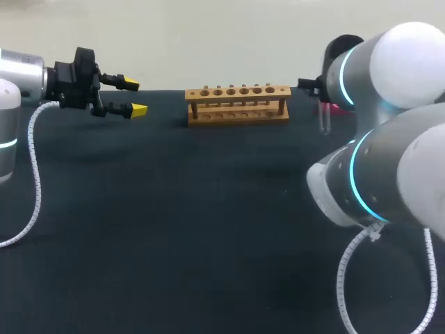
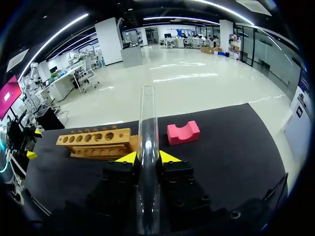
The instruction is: Grasp the test tube, adjust it, and insert it.
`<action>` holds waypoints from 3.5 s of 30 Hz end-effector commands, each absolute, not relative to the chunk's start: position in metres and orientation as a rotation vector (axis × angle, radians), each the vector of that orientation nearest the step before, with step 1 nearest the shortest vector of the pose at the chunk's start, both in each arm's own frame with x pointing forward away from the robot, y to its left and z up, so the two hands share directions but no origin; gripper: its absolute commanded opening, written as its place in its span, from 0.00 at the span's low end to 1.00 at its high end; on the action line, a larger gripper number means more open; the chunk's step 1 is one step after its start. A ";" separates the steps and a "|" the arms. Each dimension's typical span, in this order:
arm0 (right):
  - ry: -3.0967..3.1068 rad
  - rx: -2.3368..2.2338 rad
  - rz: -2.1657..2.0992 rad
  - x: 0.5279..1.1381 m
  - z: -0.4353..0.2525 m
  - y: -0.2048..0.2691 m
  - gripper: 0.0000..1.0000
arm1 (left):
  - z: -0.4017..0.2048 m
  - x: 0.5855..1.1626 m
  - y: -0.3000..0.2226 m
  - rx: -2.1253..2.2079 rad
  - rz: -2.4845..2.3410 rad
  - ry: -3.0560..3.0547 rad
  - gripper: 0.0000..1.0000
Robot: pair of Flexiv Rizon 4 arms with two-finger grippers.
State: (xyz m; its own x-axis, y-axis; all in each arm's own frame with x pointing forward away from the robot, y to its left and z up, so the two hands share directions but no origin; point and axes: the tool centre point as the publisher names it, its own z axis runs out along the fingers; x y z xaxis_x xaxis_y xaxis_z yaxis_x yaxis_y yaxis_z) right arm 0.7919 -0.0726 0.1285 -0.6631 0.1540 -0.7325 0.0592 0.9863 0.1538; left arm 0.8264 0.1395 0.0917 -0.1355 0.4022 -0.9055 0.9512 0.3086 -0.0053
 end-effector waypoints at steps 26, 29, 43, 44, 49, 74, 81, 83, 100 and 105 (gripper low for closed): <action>2.300 0.092 0.207 0.804 0.105 0.039 0.00 | 0.091 0.825 0.140 1.231 -0.787 1.698 1.00; 2.308 0.057 0.224 0.805 0.100 0.044 0.00 | 0.091 0.825 0.140 1.231 -0.787 1.698 1.00; 2.353 -0.007 0.247 0.820 0.084 0.060 0.00 | 0.091 0.825 0.140 1.231 -0.787 1.698 1.00; 2.358 -0.009 0.246 0.822 0.083 0.060 0.00 | 0.091 0.825 0.140 1.231 -0.787 1.698 1.00; 2.368 -0.014 0.245 0.828 0.080 0.061 0.00 | 0.091 0.825 0.140 1.231 -0.787 1.698 1.00; 2.426 -0.004 0.250 0.840 0.060 0.060 0.00 | 0.091 0.825 0.140 1.231 -0.787 1.698 1.00; 2.440 0.007 0.257 0.840 0.054 0.061 0.00 | 0.091 0.825 0.140 1.231 -0.787 1.698 1.00; 2.444 0.007 0.259 0.840 0.053 0.061 0.00 | 0.091 0.825 0.140 1.231 -0.787 1.698 1.00; 2.489 0.013 0.292 0.842 0.046 0.060 0.00 | 0.091 0.825 0.140 1.231 -0.787 1.698 1.00; 2.503 0.011 0.308 0.842 0.043 0.061 0.00 | 0.091 0.825 0.140 1.231 -0.787 1.698 1.00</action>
